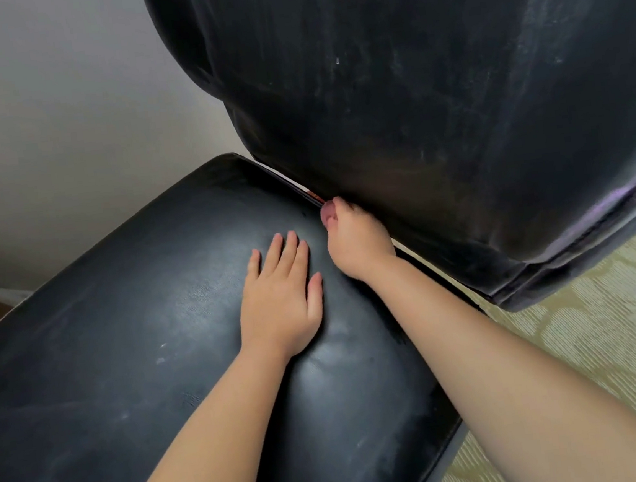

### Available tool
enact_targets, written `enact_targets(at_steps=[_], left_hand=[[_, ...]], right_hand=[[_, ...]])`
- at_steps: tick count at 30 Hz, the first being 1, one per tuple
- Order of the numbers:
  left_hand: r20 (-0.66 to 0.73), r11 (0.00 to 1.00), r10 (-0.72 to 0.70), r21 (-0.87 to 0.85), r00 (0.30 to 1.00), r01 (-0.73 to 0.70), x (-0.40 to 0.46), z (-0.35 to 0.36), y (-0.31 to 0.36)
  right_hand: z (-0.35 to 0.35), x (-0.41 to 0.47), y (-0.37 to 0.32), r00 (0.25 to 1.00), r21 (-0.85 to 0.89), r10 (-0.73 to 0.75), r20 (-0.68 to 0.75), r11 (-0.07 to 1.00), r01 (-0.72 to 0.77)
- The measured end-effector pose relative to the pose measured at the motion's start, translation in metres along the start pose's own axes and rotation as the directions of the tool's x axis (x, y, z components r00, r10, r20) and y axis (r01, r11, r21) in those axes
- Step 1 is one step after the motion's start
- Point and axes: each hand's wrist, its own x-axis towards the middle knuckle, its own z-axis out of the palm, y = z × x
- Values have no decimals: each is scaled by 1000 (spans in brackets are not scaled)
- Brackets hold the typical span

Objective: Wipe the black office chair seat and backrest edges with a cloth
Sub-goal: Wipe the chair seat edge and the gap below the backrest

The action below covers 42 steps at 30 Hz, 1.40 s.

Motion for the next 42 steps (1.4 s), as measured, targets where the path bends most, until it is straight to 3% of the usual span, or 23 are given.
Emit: enact_targets(at_steps=[9, 14, 17, 22, 26, 34, 42], left_hand=[[-34, 999, 4, -43, 999, -5, 3, 2, -2], [2, 998, 13, -65, 1000, -13, 5, -1, -4], [46, 992, 76, -100, 996, -71, 9, -7, -18], [57, 972, 231, -53, 971, -228, 19, -11, -38], [46, 940, 340, -40, 939, -339, 27, -13, -52], [11, 984, 178, -2, 984, -178, 23, -8, -54], [-87, 1000, 23, -9, 996, -24, 26, -5, -54]], right_hand=[[7, -33, 11, 970, -117, -225, -91, 970, 214], [0, 6, -1, 998, 2, -52, 25, 999, 52], [-3, 6, -3, 999, 9, -20, 39, 1000, 20], [6, -35, 4, 978, -121, -204, -36, 973, 198], [14, -10, -2, 969, -129, -240, -53, 964, 231], [12, 27, -21, 999, 36, -53, -3, 998, 53], [16, 7, -24, 989, -100, -142, -28, 985, 139]])
